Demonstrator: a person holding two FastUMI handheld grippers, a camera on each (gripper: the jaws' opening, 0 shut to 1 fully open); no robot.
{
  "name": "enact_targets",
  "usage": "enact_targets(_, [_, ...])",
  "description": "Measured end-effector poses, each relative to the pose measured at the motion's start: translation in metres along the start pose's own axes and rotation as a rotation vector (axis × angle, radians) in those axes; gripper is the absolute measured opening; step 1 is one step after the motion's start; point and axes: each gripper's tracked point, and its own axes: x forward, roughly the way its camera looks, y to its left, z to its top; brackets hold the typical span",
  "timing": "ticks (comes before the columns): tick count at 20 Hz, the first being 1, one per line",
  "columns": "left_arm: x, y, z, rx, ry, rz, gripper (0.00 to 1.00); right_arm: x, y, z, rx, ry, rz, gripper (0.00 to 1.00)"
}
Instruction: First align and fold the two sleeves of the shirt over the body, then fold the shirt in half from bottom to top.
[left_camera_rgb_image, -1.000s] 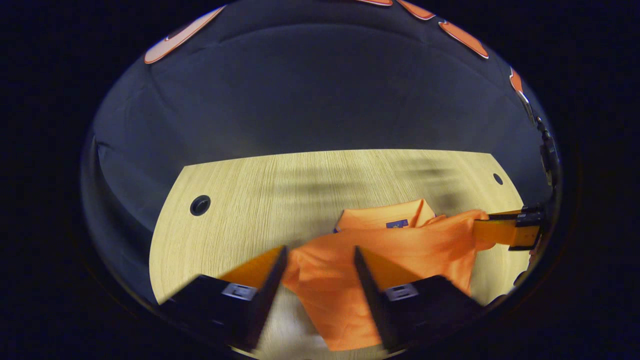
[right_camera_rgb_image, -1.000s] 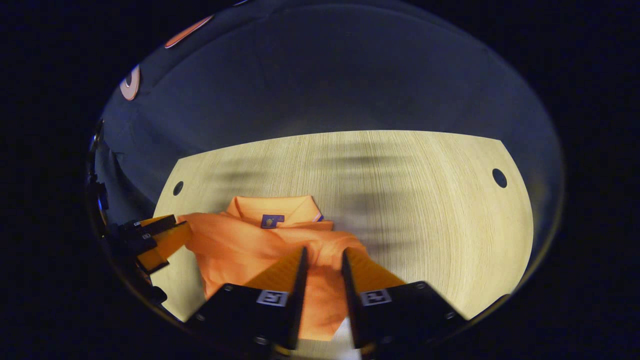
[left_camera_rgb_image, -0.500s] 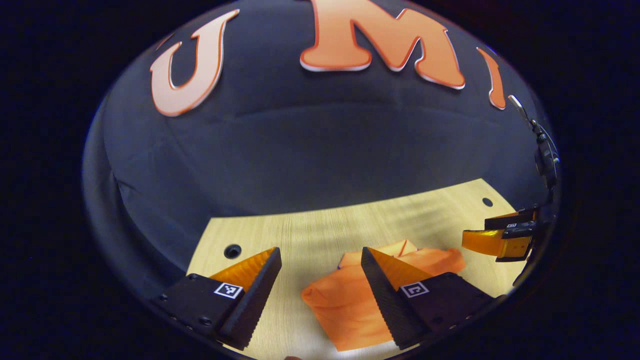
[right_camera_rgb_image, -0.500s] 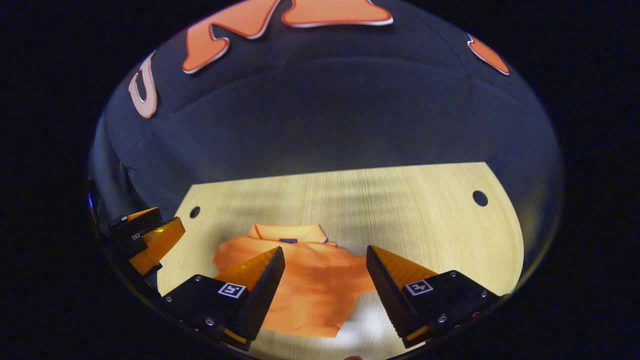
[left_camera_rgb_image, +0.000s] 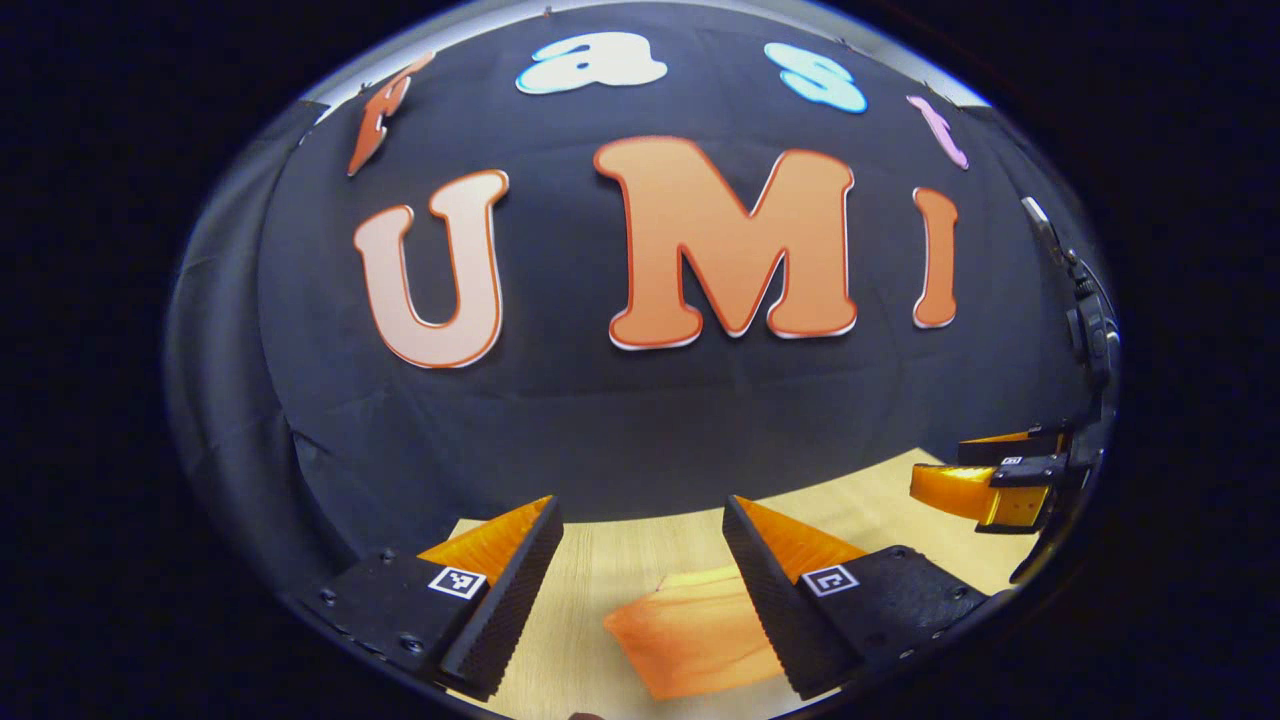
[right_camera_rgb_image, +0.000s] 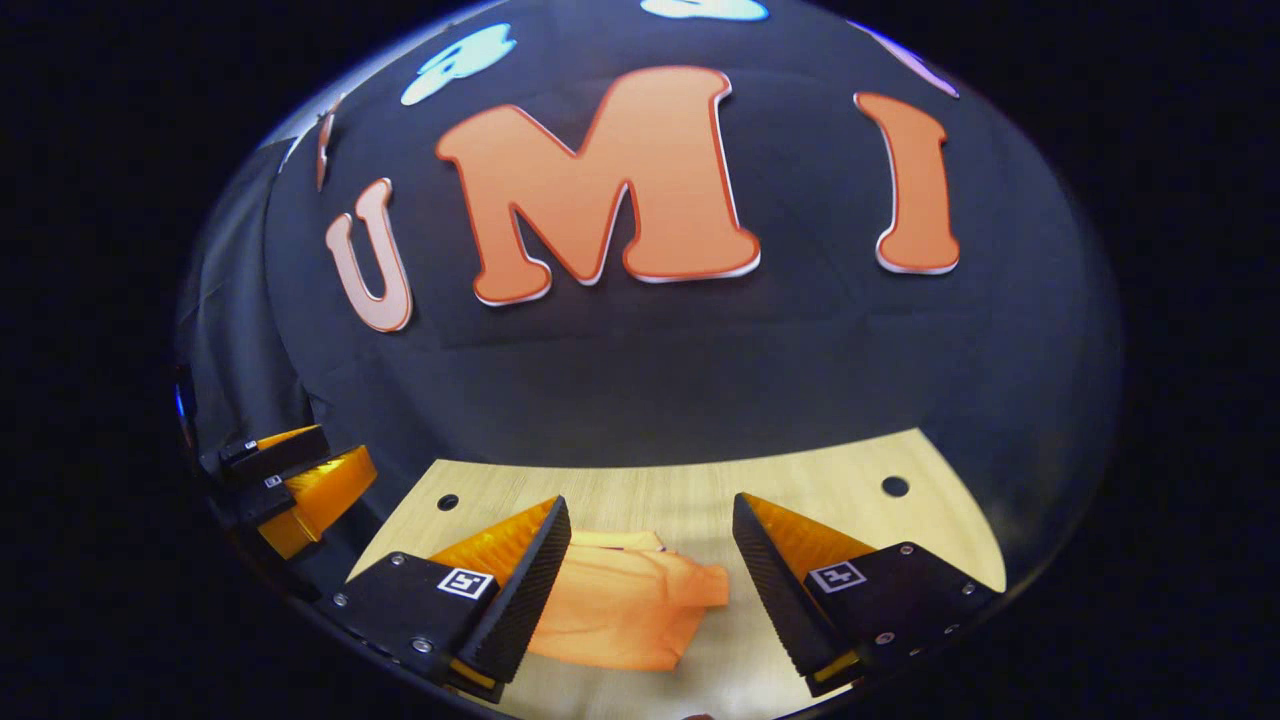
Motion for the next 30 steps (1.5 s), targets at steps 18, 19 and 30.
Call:
enact_targets(18, [-0.107,0.001,0.011,-0.064,-0.114,0.033,0.98,-0.109,0.05,0.009,0.011,-0.178,0.102,0.98])
enact_targets(19, [-0.11,0.002,0.011,-0.07,-0.118,0.034,0.98,-0.111,0.052,0.008,0.015,-0.177,0.106,1.0])
enact_targets(30, [-0.12,0.016,0.017,-0.081,-0.128,0.055,0.98,-0.112,0.054,0.007,0.018,-0.178,0.102,0.98])
